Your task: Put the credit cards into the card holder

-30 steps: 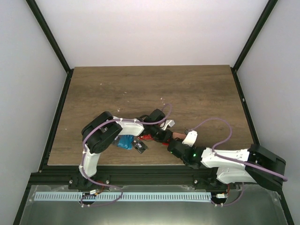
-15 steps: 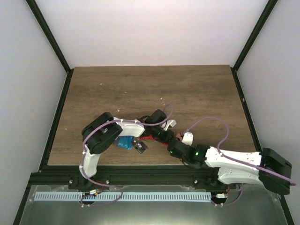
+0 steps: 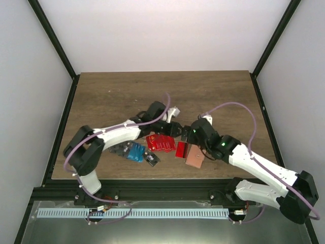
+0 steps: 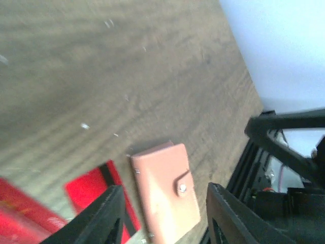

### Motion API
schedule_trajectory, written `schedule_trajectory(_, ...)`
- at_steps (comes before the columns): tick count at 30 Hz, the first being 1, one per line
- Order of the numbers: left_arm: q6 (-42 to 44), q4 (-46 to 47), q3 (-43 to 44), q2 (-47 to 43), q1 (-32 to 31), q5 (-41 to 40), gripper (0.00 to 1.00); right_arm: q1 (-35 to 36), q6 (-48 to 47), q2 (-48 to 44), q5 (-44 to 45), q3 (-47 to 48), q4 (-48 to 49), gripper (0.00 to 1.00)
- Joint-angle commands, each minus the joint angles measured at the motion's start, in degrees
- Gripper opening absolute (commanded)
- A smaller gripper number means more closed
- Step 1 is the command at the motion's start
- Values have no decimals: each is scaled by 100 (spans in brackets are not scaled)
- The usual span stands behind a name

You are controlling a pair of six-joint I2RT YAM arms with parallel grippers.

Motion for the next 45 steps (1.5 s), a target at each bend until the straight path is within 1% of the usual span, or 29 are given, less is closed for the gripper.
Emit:
schedule_trajectory(1,341,-376,-295,-815,446,-434,50,-563,-1333,230,-366,609,412,100)
schedule_trajectory(4,488,-559,-508,-1331,842,-654,64,-935,-1689,393,-607,834,613,100)
schedule_trajectory(7,708,-932,-585,-1780,1208,-989,85,-1303,-1926,561,-958,994,848,100)
schedule_trajectory(10,901,-1228,-621,-2193,1507,-1467,94,-1566,-2090,763,-1154,1181,982,100)
schedule_trajectory(12,1004,-1361,-656,-2447,1716,-1790,96,-1700,-2166,924,-1249,1330,1011,100)
schedule_trajectory(14,1109,-1489,-663,-2704,1841,-2284,97,-1855,-2228,1132,-1331,1479,996,100)
schedule_trajectory(18,1305,-1585,-775,-3133,1971,-3501,99,-2214,-2197,1455,-1435,1716,966,100)
schedule_trajectory(19,1322,-1550,-848,-3255,1998,-3813,100,-2308,-2182,1460,-1471,1705,1020,100)
schedule_trajectory(21,1421,-1416,-1085,-3491,2061,-4177,100,-2493,-2150,1399,-1638,1586,1213,100)
schedule_trajectory(24,1506,-1116,-1381,-3906,2115,-4597,100,-2552,-2130,1237,-1484,1444,1396,100)
schedule_trajectory(27,1530,-756,-1721,-4260,2132,-5215,100,-2564,-2041,1104,-1030,1364,1414,100)
schedule_trajectory(32,1803,50,-2372,-4615,2163,-6154,100,-2559,-2375,943,-971,1033,1927,100)
schedule_trajectory(33,1937,324,-2561,-4684,2163,-6288,100,-2557,-2468,898,-915,897,2108,100)
schedule_trajectory(34,2437,1283,-3206,-4899,2170,-6365,100,-2562,-2989,688,-1042,348,3004,100)
schedule_trajectory(36,2884,1831,-3632,-5092,2164,-6369,98,-2565,-3102,479,-951,121,3285,100)
schedule_trajectory(41,3935,3429,-4627,-5353,2197,-6290,98,-2562,-2940,234,-385,-112,3436,100)
schedule_trajectory(43,4089,4027,-4897,-5182,2276,-6198,98,-2556,-2832,237,-189,-210,3524,100)
schedule_trajectory(45,4134,4278,-4956,-4846,2419,-6195,98,-2563,-2490,283,244,-335,3571,100)
